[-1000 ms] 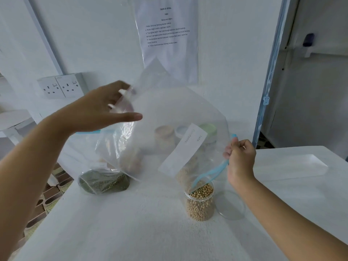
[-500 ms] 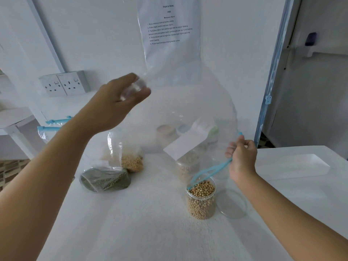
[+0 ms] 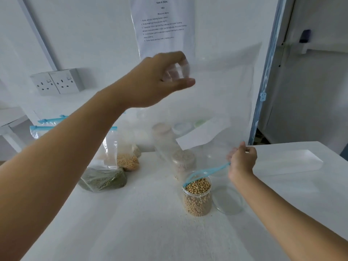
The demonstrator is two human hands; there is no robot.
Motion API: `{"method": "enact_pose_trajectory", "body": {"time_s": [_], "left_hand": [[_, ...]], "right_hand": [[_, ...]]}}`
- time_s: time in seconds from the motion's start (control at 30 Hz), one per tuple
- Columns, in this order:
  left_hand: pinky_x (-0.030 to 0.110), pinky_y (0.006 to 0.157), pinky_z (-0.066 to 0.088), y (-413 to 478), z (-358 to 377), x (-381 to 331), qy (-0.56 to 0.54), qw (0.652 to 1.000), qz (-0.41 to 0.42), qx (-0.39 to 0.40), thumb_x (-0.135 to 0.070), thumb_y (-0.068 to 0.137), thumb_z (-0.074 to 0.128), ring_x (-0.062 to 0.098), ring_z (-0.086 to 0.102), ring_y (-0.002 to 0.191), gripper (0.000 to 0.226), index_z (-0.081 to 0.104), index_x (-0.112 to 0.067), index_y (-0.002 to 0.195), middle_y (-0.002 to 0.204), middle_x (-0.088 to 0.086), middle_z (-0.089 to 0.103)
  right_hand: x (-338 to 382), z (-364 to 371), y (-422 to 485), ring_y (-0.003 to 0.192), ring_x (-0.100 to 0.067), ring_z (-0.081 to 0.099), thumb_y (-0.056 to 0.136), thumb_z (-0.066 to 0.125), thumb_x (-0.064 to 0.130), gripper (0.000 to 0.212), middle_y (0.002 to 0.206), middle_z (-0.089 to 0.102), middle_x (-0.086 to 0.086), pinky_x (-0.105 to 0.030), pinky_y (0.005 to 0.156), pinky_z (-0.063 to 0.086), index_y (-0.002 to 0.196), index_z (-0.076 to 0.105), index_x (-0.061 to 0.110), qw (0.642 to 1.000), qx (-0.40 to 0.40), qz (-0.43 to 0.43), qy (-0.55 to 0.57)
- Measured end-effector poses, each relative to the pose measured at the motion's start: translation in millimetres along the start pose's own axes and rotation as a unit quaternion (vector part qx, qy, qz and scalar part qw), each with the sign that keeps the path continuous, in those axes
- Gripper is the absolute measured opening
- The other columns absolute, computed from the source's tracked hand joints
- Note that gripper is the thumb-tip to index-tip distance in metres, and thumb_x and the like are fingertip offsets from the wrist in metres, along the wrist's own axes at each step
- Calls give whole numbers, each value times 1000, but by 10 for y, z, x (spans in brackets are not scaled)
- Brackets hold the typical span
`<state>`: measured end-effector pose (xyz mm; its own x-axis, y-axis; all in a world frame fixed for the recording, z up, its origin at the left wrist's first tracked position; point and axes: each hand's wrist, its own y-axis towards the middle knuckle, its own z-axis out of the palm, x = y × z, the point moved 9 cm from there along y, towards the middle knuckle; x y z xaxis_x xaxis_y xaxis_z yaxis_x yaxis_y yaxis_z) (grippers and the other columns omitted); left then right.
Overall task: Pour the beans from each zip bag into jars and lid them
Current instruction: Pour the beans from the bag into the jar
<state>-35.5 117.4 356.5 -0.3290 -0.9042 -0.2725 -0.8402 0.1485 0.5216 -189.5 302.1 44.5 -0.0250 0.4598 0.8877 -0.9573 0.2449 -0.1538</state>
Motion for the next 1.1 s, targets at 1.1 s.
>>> {"method": "enact_pose_trajectory", "body": {"time_s": [1.1], "left_hand": [[47,75,55,-2487,368,2102,-208,855,-447,-162,-56,89,55,38,68,96,36,62,-24,105,95,13,68]], "right_hand": [[976,1243,-748,60,-16,48,105,56,20,27,70,59,-1,-29,55,39,80,48,12,932,316,-163,-65]]}}
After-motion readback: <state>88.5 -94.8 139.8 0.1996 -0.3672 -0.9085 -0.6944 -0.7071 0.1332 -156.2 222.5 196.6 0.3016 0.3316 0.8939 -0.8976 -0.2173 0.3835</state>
